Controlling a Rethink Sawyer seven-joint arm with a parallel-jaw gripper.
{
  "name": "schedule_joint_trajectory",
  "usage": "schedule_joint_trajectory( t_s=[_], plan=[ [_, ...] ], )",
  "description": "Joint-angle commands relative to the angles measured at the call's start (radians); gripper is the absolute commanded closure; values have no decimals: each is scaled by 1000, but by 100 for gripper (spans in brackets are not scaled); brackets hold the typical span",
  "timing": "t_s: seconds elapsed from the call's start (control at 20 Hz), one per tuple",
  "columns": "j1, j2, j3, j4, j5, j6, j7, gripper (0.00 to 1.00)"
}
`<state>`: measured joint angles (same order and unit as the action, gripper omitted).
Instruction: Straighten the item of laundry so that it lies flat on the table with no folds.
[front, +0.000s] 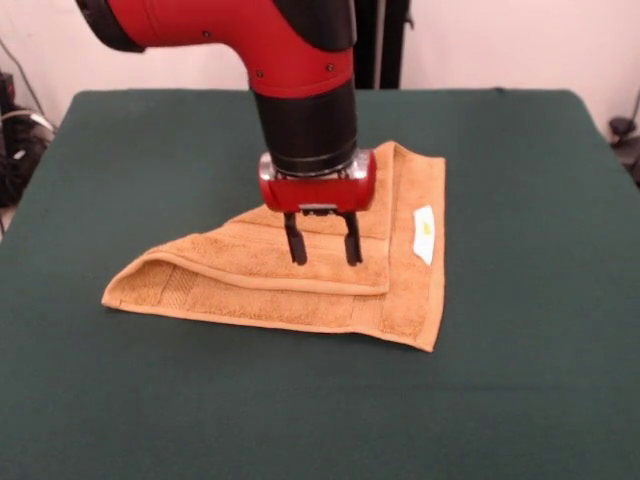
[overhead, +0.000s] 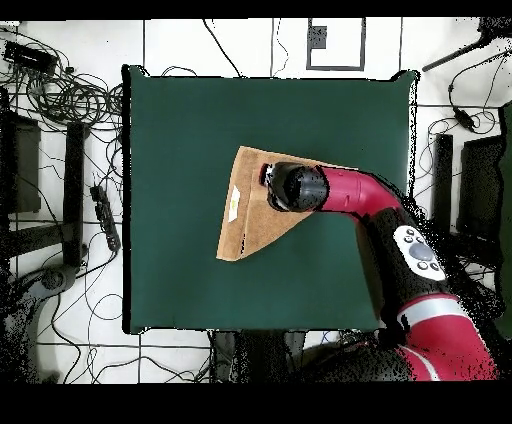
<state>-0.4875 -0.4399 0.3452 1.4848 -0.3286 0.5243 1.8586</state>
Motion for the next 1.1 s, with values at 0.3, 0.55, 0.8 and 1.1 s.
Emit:
schedule_joint_trajectory(
  t_s=[0.3, 0.55, 0.8, 1.1],
  plan=[
    [153, 161, -79, -112, 121, -36, 249, 0],
    [183, 174, -104, -148, 162, -6, 248, 0],
    [186, 174, -115, -153, 192, -2, 221, 0],
    [162, 198, -113, -143, 193, -34, 165, 0]
  ],
)
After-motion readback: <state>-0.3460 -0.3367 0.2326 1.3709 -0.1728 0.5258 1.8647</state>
